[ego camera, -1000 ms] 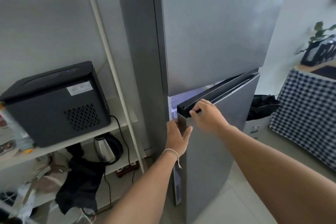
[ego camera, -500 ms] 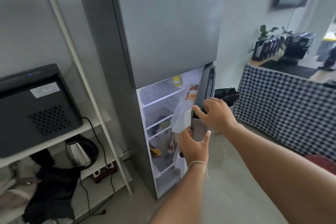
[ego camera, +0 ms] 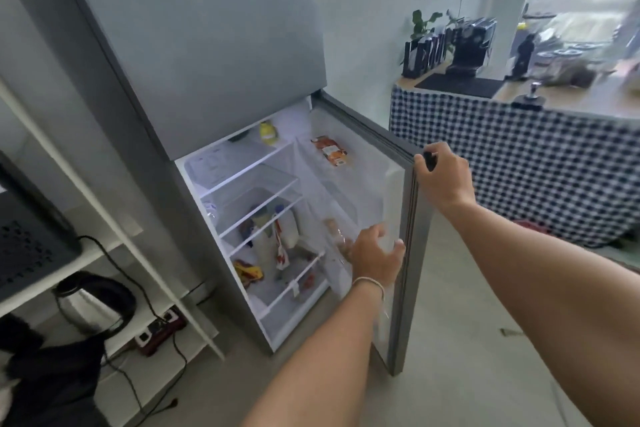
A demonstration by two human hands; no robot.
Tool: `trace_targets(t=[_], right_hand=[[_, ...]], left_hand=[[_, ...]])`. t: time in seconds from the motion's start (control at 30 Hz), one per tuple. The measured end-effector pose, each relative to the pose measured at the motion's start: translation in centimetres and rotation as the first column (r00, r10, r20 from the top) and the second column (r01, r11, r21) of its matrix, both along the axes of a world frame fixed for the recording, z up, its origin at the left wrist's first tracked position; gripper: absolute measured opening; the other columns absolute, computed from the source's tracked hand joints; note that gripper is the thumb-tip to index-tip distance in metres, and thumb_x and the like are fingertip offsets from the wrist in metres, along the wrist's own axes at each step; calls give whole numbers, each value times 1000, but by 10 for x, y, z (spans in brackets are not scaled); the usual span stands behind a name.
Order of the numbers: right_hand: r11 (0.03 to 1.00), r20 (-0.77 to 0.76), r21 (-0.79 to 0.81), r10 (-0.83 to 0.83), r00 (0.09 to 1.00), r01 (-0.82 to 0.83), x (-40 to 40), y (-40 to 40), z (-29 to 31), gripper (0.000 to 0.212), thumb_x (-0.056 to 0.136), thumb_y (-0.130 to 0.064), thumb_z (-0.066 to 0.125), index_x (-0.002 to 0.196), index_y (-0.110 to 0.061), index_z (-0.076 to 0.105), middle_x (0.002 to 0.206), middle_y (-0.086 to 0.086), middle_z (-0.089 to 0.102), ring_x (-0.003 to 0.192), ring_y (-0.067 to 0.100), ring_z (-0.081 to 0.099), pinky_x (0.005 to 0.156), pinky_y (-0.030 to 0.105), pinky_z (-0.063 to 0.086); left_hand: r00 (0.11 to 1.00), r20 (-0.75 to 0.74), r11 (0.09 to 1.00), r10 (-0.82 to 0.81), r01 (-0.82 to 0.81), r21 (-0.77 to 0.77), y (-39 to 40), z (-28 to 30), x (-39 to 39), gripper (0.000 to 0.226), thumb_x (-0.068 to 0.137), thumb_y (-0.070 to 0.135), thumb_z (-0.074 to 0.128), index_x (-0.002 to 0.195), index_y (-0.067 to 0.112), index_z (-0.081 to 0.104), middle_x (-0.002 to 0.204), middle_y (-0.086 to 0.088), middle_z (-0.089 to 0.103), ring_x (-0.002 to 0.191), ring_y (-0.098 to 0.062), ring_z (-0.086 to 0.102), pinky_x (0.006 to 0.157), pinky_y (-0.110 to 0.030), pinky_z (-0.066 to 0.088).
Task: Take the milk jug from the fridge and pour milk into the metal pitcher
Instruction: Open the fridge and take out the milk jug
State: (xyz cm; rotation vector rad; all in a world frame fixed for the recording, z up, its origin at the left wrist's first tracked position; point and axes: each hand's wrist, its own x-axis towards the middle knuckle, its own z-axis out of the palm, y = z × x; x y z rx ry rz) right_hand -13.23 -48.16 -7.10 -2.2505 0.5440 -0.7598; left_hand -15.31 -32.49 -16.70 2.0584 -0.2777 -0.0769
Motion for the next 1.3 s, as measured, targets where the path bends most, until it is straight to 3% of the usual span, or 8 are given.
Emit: trace_targets(t=[0.2, 0.37, 0.57, 0.7, 0.87, 1.03, 1.17, 1.3], right_hand=[[992, -44, 77, -94, 995, 98, 7, -42, -9, 46, 104, -21, 46, 149, -15, 42, 143, 14, 50, 129, 33, 50, 108, 46, 42], [984, -70, 101, -139, 988, 146, 19, -57, -22, 64, 101, -18, 46, 160, -20, 20, 161, 7, 28, 144, 28, 37, 118, 47, 35], [938, 48, 206, -293, 955, 278, 44, -45, -47, 76, 99, -23, 50, 161, -21, 6, 168, 2, 17, 155, 22, 18, 126, 44, 21], [873, 6, 248, -435, 900, 421, 53, -31, -77, 77, 95, -15, 55, 160, -13, 15, 163, 7, 24, 151, 25, 25, 120, 31, 21], [742, -99, 288, -606, 789, 606, 48, 4, -163, 51, 92, -14, 54, 142, -9, 45, 138, 18, 48, 128, 35, 47, 106, 45, 40], [810, -311, 297, -419, 853, 506, 43, 45, -276, 29, 99, -16, 55, 126, -7, 60, 122, 13, 60, 113, 28, 57, 88, 29, 38], [862, -437, 336, -216, 873, 381, 69, 49, -349, 32, 100, -22, 57, 129, -10, 62, 129, 10, 62, 116, 24, 61, 98, 32, 47], [878, -475, 369, -105, 874, 306, 116, 28, -403, 40, 100, -30, 58, 137, -17, 56, 139, 3, 57, 124, 21, 59, 104, 35, 47]], left_hand=[[998, -67, 1000, 17, -17, 2, 15, -27, 18, 31, 86, 20, 69, 114, 9, 69, 105, -1, 68, 102, -20, 65, 86, -26, 49], [994, -110, 1000, 22, -23, -10, 25, -43, 43, 43, 85, 19, 69, 127, 8, 66, 121, -10, 70, 112, -24, 66, 94, -32, 52], [979, -201, 1000, -26, 23, -16, 44, -60, 91, 50, 89, 21, 63, 137, 10, 58, 135, -9, 63, 123, -23, 60, 105, -41, 49], [974, -220, 999, -53, 50, -17, 50, -72, 128, 50, 91, 18, 65, 139, 8, 57, 136, -9, 63, 122, -23, 61, 105, -37, 49], [959, -233, 985, -164, 173, 19, 44, -104, 171, 42, 96, 14, 61, 137, 5, 57, 135, -14, 63, 123, -24, 61, 106, -36, 48], [933, -267, 953, -242, 280, 114, 30, -167, 204, 40, 96, 20, 58, 136, 11, 58, 133, -11, 64, 119, -22, 63, 103, -37, 49], [914, -296, 923, -278, 340, 180, 6, -224, 234, 42, 96, 25, 58, 137, 13, 58, 129, -8, 65, 116, -19, 63, 100, -23, 43], [888, -321, 899, -328, 398, 182, -24, -287, 263, 47, 96, 28, 60, 141, 15, 53, 137, -10, 60, 123, -21, 60, 105, -36, 48]])
